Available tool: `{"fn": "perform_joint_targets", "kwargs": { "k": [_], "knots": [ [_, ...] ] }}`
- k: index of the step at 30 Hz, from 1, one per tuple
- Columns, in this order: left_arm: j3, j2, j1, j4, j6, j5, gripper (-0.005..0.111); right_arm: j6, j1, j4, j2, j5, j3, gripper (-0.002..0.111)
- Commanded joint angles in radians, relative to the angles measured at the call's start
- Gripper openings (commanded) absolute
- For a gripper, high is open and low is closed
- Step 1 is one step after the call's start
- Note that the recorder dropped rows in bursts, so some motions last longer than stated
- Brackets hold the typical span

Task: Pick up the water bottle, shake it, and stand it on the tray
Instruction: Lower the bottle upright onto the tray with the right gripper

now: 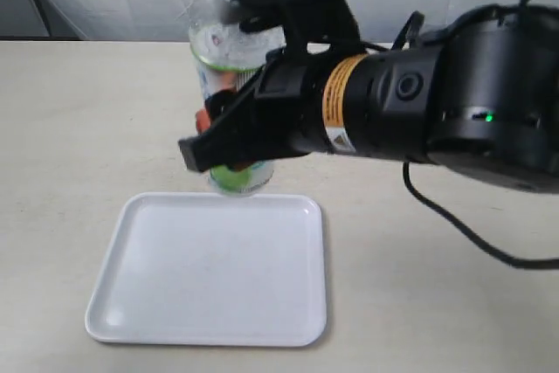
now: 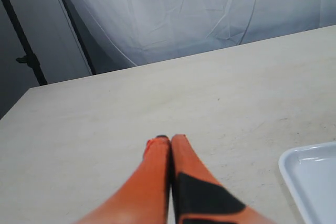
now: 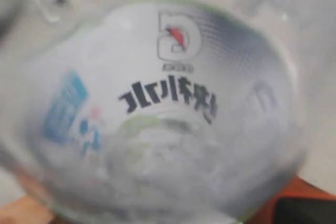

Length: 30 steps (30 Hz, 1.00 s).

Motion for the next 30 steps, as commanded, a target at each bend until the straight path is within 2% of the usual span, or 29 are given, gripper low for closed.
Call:
{"fn": "perform_joint_targets", "kwargs": {
  "k": [1,7,12,17,25,30],
  "knots": [
    [0.004,-0.005,0.0,-0.003,-0.003,0.002,0.0,-0.007,-0.032,0.004,0.046,-0.195,0.059,-0.001],
    [0.004,-0.005,0.0,-0.003,-0.003,0.002,0.0,-0.019,-0.043,-0.023,0.186,-0.539,0.101,-0.001],
    [0.004,-0.005,0.0,-0.003,-0.003,0.002,0.0,-0.078,-0.048,-0.004,0.28,-0.482,0.101,-0.001],
    [0.004,-0.005,0.0,-0.003,-0.003,0.002,0.0,-0.165,-0.048,0.003,0.317,-0.513,0.101,-0.001],
    [0.004,-0.005,0.0,-0.003,-0.003,0.002,0.0,-0.569,-0.048,0.267,0.32,-0.595,0.101,-0.001],
    [0.004,-0.005,0.0,-0.003,-0.003,0.002,0.0,-0.688,-0.048,0.288,0.32,-0.612,0.101,-0.001]
  ]
}}
